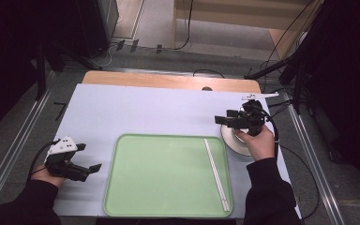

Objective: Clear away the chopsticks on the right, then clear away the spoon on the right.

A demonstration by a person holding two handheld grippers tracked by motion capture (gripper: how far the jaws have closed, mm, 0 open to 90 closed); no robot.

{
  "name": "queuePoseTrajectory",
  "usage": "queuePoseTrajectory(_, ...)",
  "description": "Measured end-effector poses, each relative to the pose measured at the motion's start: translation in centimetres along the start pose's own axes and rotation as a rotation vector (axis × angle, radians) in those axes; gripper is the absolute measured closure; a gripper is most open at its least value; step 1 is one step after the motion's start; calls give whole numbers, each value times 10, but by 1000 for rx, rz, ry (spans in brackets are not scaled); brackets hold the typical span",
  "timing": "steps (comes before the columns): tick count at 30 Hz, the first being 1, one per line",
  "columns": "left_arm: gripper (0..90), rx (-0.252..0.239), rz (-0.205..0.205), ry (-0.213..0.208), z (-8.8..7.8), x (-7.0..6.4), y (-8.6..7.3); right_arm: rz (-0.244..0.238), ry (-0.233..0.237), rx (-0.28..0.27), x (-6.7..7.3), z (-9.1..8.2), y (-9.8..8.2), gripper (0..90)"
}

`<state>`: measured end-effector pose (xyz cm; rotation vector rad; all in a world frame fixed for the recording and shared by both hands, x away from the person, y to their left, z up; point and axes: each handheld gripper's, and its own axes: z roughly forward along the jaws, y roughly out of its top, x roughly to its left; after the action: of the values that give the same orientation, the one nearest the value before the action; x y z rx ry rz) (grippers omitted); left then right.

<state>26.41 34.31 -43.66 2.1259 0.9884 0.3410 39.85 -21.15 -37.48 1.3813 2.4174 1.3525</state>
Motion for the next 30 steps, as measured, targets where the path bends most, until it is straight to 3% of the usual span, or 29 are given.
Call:
queuePoseTrajectory(15, 0, -7, 17, -9, -3, -2, -2, 15, -75, -3, -31, -8, 9, 301)
queuePoseTrajectory(30, 0, 11, 15, 1, -3, -1, -5, 83, -121, -10, -63, -9, 6, 310)
